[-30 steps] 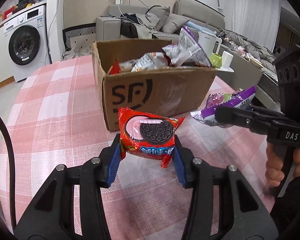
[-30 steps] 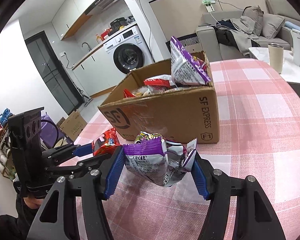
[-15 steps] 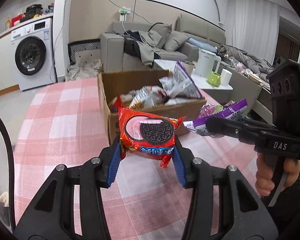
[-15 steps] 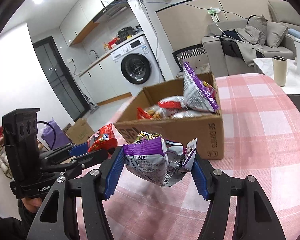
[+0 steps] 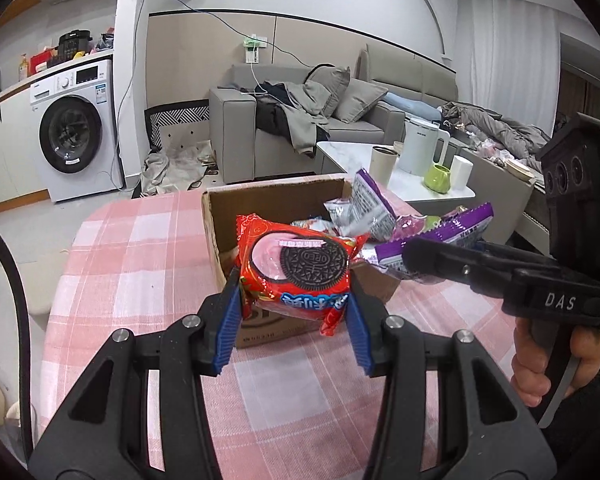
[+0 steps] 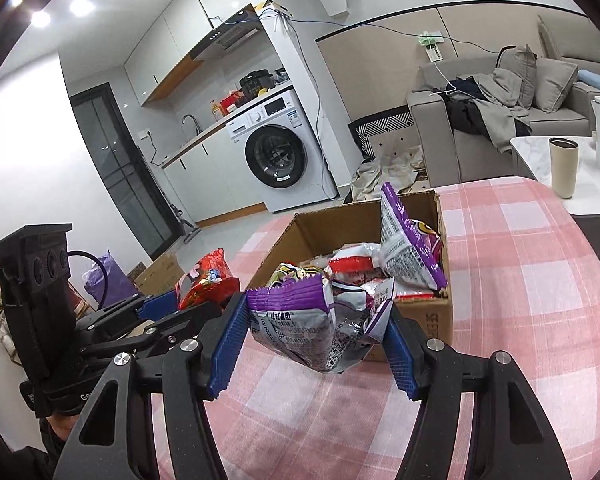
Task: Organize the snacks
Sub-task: 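Lift both held packs and carry them over the cardboard box, then open both tools to drop the Oreo pack and purple-white bag into the box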
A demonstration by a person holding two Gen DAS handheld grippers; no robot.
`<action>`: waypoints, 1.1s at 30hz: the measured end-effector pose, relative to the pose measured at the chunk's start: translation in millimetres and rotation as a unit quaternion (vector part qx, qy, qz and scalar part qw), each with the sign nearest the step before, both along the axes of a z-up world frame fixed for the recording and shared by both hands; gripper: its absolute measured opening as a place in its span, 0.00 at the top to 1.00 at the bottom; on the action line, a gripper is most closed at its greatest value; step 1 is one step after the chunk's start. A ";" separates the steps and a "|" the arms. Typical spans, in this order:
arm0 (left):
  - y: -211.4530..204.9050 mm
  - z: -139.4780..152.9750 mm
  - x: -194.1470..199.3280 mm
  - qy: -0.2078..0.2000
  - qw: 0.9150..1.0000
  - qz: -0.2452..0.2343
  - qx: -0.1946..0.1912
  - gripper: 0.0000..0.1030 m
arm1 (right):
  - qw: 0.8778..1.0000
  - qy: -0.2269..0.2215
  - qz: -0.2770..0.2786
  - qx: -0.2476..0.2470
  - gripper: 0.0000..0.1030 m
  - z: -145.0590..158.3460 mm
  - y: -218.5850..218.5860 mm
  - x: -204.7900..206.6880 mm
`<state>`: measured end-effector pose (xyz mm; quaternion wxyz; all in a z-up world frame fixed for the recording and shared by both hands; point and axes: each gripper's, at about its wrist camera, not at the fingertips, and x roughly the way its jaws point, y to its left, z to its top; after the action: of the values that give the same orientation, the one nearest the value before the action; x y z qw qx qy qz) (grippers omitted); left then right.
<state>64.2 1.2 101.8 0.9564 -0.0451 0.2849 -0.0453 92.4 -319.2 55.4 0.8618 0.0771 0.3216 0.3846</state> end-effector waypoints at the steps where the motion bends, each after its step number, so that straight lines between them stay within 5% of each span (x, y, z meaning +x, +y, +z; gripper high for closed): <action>1: -0.1 0.9 4.4 0.001 1.000 0.001 0.000 0.57 | 1.000 0.000 -0.002 0.000 0.38 1.5 0.6 1.9; 33: 11.0 -42.6 121.4 0.031 0.999 0.035 -0.008 0.57 | 0.998 0.037 -0.046 0.004 0.38 2.8 50.9 82.8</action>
<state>185.5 12.3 59.3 0.9477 -0.0639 0.3126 -0.0126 175.2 -268.4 58.2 0.8657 0.1094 0.3481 0.3426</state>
